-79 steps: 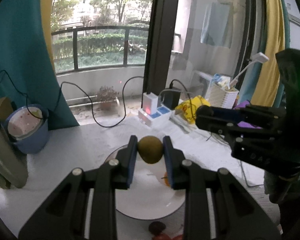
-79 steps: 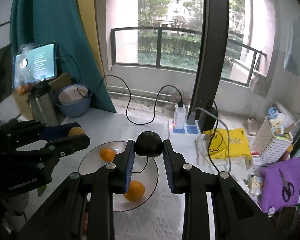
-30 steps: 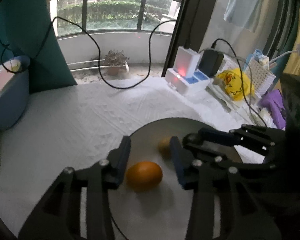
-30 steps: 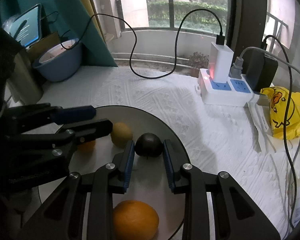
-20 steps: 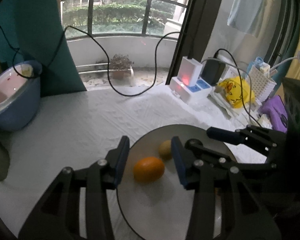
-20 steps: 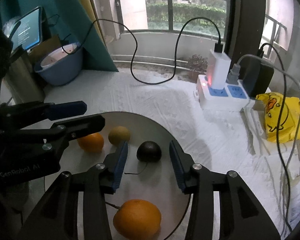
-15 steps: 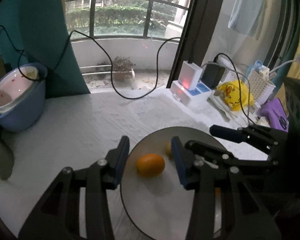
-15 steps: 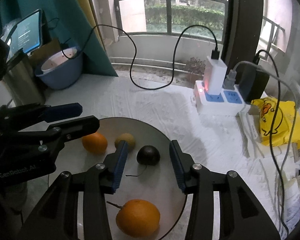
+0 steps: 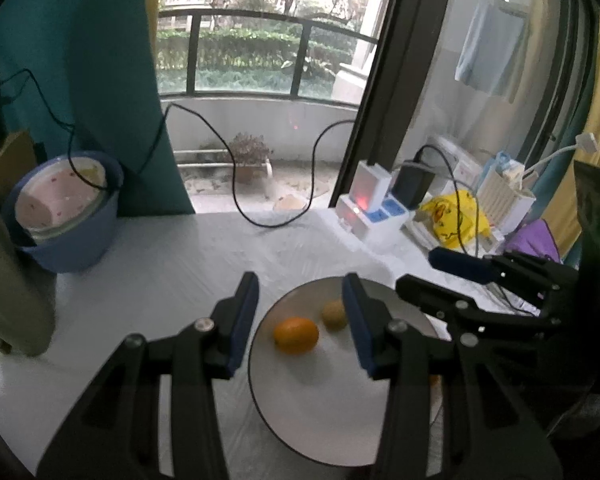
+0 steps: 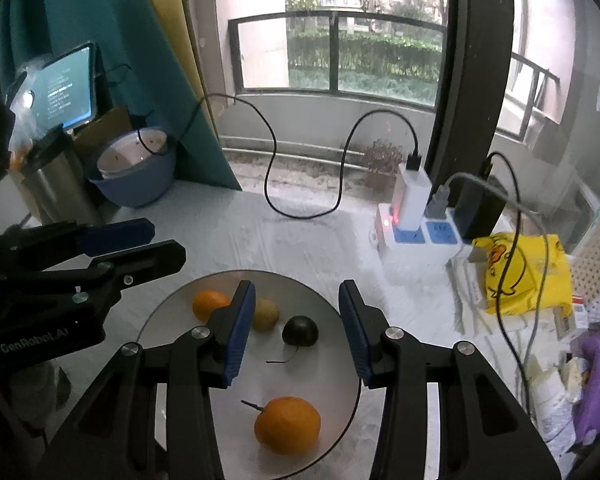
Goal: Organize fruits
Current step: 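Withdraw both open grippers from the plate toward the loose fruit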
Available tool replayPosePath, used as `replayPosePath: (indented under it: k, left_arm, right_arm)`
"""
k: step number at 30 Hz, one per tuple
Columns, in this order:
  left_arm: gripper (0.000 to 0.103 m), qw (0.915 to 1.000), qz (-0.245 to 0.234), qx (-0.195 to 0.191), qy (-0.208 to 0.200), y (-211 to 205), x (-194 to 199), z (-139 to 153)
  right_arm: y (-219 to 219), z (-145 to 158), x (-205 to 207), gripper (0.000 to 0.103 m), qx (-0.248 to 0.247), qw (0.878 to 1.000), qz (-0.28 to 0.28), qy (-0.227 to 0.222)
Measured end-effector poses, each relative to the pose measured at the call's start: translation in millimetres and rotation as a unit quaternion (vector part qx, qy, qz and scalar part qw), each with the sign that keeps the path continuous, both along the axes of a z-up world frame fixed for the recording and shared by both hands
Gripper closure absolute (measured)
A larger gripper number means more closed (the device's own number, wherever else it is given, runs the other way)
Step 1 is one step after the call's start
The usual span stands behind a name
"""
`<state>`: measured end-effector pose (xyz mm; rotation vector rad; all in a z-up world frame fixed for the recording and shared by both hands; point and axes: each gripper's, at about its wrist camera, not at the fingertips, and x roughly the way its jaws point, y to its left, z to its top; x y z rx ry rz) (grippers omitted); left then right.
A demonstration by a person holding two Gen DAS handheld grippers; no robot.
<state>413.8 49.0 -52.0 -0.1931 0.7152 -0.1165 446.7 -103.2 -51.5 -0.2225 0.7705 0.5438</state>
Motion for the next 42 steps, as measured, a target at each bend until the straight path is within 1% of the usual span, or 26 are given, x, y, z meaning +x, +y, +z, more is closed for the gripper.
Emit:
replayPosePath:
  k: [4, 8, 13, 24, 25, 26, 27, 28, 29, 31, 42]
  left_arm:
    - [0.058, 0.9999, 0.004, 0.001, -0.009, 0.8, -9.9, 10.7]
    - [0.058, 0.9997, 0.007, -0.012, -0.018, 5.9, -23.1, 22.1]
    - [0.057, 0.9989, 0.029, -0.013, -0.033, 11.9, -42.3, 37.3]
    - [0.056, 0.9960, 0.054, 0.004, -0.071, 17.8, -93.7, 68.9]
    - [0.054, 0.9960, 0.053, 0.002, -0.072, 18.7, -97.4, 70.6]
    - [0.049, 0.9958, 0.054, 0.001, -0.073, 19.3, -102.0, 72.4]
    - [0.023, 0.9956, 0.056, 0.001, -0.075, 19.6, -106.7, 74.6]
    - [0.011, 0.9952, 0.056, -0.004, -0.080, 20.5, -111.9, 77.2]
    - [0.011, 0.9946, 0.054, -0.011, -0.088, 21.5, -118.1, 80.3]
    - [0.011, 0.9937, 0.057, -0.013, -0.096, 22.4, -128.0, 85.9]
    - [0.011, 0.9900, 0.055, 0.008, -0.129, 13.1, -178.2, 105.9]
  right_arm:
    - [-1.3, 11.0, -9.0, 0.057, 0.004, 1.000, -0.001, -0.010]
    - [-2.4, 24.0, -19.8, 0.057, 0.006, 1.000, -0.001, -0.023]
    - [-2.6, 39.0, -33.4, 0.057, 0.007, 0.999, -0.004, -0.037]
    - [-2.0, 72.6, -74.4, 0.057, 0.010, 0.998, -0.005, -0.068]
    - [-2.1, 75.1, -78.7, 0.057, 0.010, 0.997, -0.005, -0.070]
    - [-2.4, 77.6, -82.9, 0.057, 0.011, 0.997, -0.005, -0.072]
    - [-2.4, 79.4, -86.5, 0.057, 0.011, 0.997, -0.005, -0.074]
    - [-2.7, 81.4, -89.9, 0.057, 0.011, 0.997, -0.005, -0.077]
    - [-2.9, 84.1, -94.4, 0.057, 0.012, 0.997, -0.005, -0.080]
    - [-3.3, 88.4, -102.2, 0.057, 0.012, 0.996, -0.004, -0.084]
    - [-8.7, 111.8, -149.7, 0.057, 0.019, 0.994, 0.002, -0.109]
